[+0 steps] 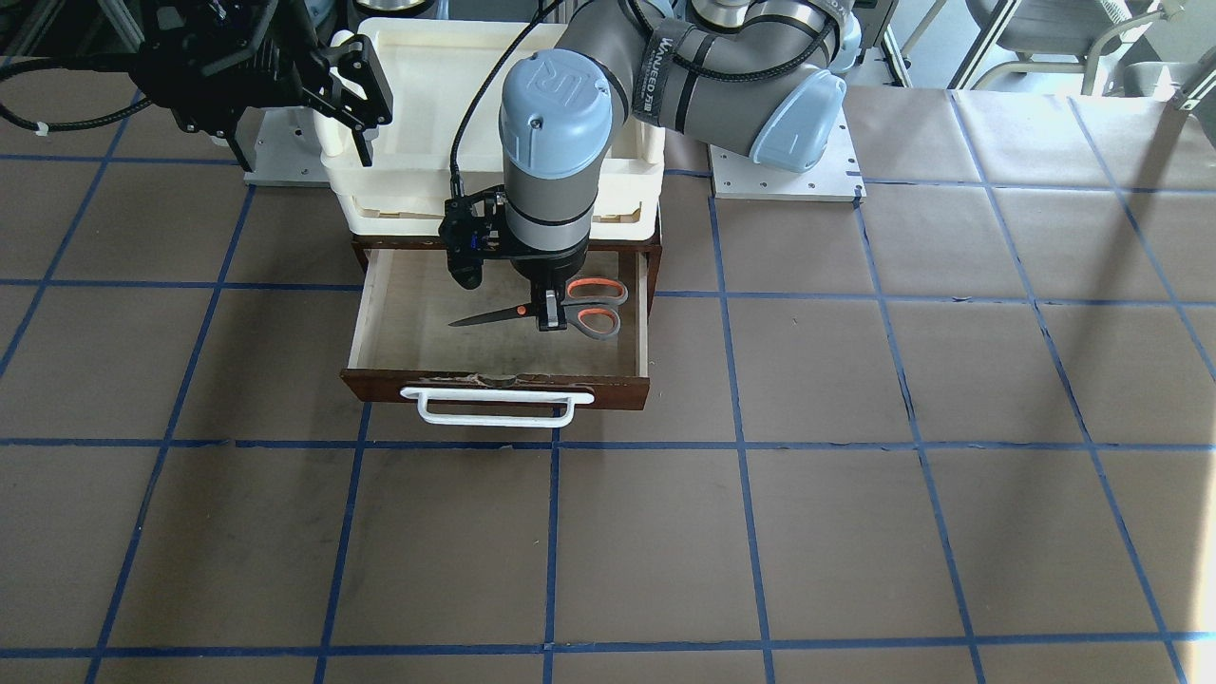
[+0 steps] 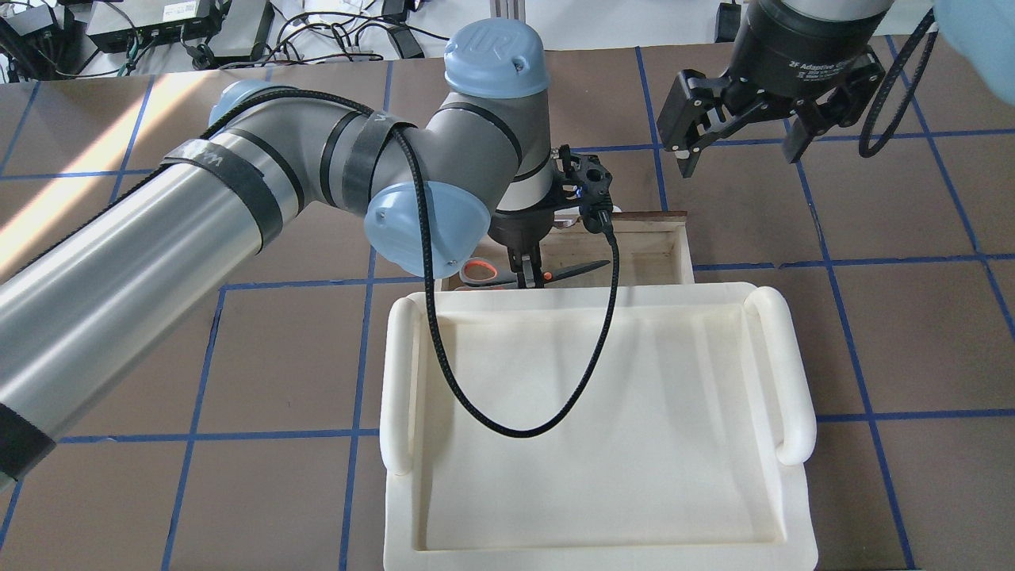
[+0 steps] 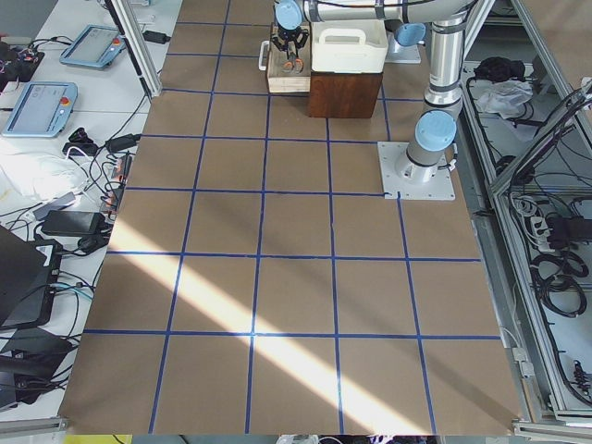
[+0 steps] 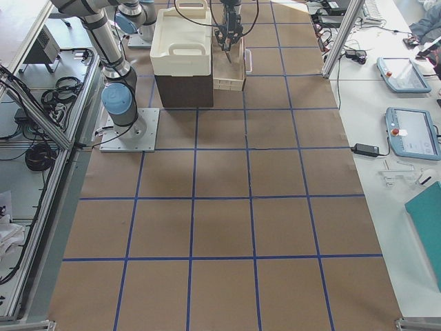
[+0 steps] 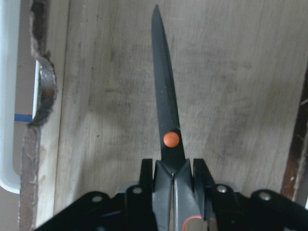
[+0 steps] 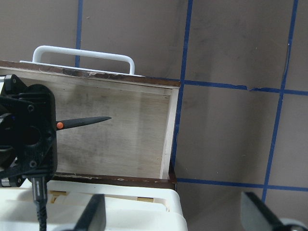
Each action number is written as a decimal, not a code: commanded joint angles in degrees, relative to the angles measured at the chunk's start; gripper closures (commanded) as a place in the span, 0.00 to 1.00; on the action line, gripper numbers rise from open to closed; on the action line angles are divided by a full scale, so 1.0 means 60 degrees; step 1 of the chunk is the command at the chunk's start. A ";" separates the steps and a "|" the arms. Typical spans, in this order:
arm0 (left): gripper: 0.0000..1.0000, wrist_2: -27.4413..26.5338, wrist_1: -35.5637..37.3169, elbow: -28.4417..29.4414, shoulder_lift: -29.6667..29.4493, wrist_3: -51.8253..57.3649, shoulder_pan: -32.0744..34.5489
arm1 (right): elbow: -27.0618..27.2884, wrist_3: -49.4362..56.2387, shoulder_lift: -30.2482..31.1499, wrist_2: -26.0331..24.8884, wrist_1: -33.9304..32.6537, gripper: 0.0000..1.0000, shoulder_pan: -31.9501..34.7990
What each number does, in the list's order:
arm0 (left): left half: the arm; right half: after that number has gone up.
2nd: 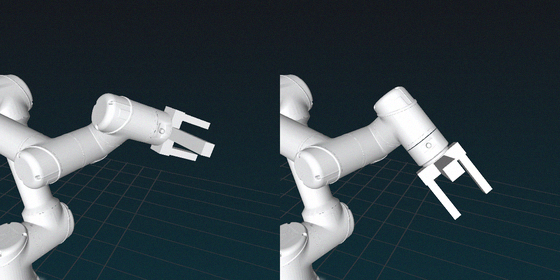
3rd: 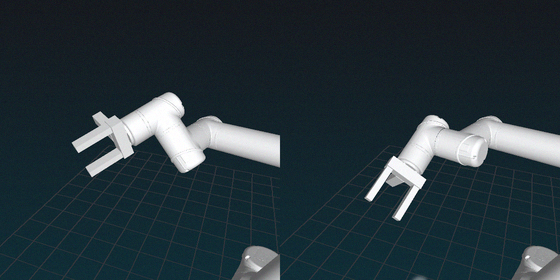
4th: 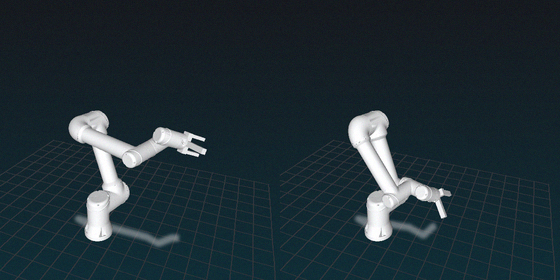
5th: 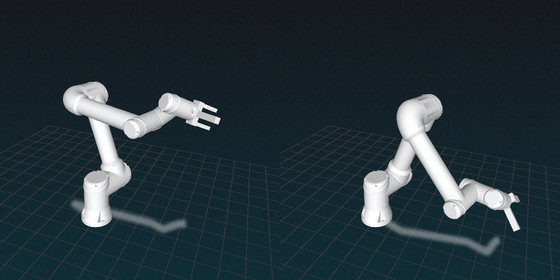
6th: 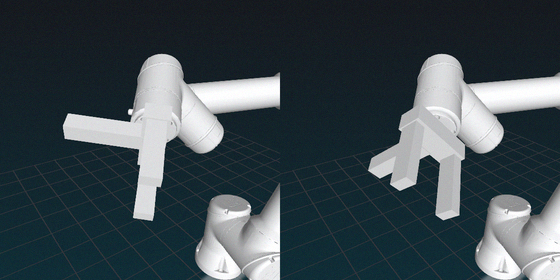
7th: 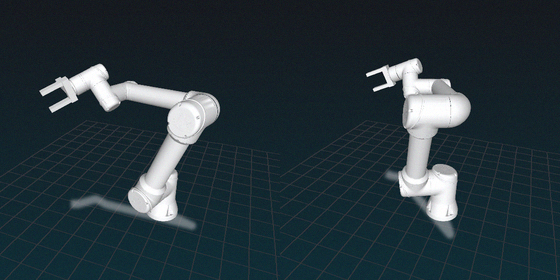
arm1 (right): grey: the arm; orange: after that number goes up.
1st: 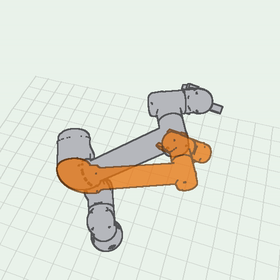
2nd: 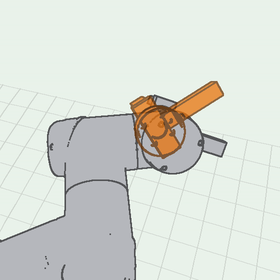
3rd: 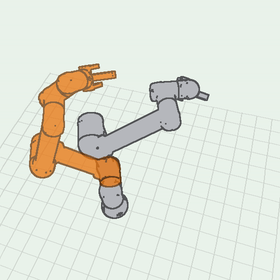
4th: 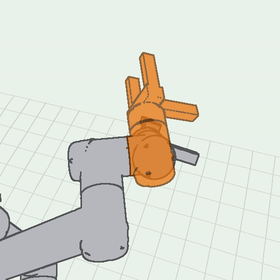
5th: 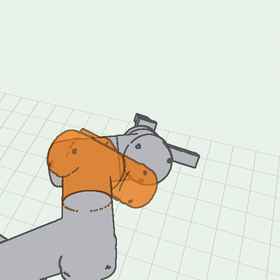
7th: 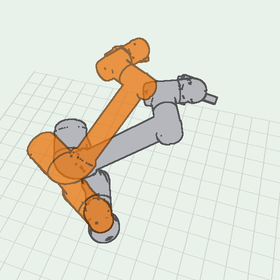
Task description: Place scissors in drawer with both arms
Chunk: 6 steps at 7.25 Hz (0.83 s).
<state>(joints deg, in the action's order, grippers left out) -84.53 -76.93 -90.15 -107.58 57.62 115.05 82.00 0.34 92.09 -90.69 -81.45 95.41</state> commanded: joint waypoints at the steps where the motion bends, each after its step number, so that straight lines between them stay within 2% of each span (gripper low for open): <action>1: 0.06 0.0011 0.0077 -0.0034 0.0001 -0.0068 0.0001 | 0.0000 -0.0027 0.0003 -0.0017 -0.0151 0.00 0.0007; 4: 0.04 -0.0004 0.0048 0.0053 0.0321 -0.0097 -0.0086 | 0.0015 -0.0041 0.0017 0.0027 -0.0136 0.00 0.0022; 6: 0.04 -0.0106 -0.0141 0.0461 0.0556 -0.0156 -0.0611 | 0.0015 -0.0027 0.0017 0.0071 -0.0136 0.00 0.0022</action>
<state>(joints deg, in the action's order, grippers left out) -84.91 -76.97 -88.84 -105.23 56.85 113.42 82.07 0.12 92.18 -90.42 -82.27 95.53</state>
